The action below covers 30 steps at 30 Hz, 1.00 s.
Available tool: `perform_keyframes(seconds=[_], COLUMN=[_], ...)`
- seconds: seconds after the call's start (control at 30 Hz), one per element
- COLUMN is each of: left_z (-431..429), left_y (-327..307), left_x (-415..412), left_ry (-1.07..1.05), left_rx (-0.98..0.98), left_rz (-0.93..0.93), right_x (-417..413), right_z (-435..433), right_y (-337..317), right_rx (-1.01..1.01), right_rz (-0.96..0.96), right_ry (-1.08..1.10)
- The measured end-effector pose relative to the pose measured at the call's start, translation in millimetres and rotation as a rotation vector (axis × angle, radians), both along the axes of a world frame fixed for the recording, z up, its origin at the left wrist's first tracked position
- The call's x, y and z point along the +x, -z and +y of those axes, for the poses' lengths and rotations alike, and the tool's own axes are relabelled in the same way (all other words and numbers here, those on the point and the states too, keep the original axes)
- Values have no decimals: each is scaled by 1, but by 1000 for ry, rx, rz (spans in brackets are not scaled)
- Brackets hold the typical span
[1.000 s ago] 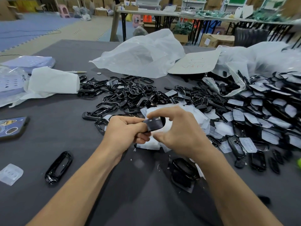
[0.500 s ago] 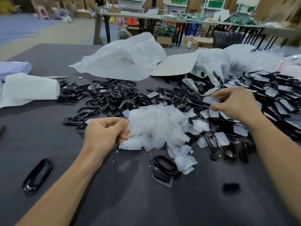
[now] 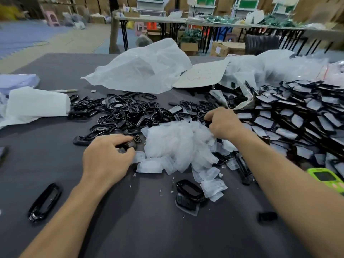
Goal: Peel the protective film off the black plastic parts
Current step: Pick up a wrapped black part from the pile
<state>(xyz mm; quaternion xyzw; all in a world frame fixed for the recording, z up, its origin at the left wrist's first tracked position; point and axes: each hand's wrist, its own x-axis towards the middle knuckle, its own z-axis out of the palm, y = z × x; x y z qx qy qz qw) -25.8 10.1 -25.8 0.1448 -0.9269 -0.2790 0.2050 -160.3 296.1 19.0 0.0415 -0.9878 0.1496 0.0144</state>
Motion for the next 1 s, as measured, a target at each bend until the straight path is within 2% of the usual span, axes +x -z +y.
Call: perform_keyframes(seconds=[0.1,0.23,0.4,0.5,0.57,0.77,0.9,1.0], left_z=[-3,-8,-10,-19,-26,-31,-23,-7], left_y=[2,3,0,-2,-2,1,-4,-9], left_x=[-2,-4,-3,-4,-4,-2,2,5], left_ry=[87,45,18,14,1,49,-50,-78], left_rx=[31,118,294,305,268,154,131,288], left_rz=[-81,-86,-57,-26,-51,-90,105,255], right_x=[-3,5,30,47,56,70,76,83], right_z=[-2,1,-15,-48,-74,-110,-110,-112], right_y=[9,9,6,11,17,28,35,36], right_rx=[-11,-84,-567,-799,-880,-916,-818,-782], right_rz=[33,171,319,284,224,158,216,271], right_ry=[28,72,163,141,90,-7,-57,-152])
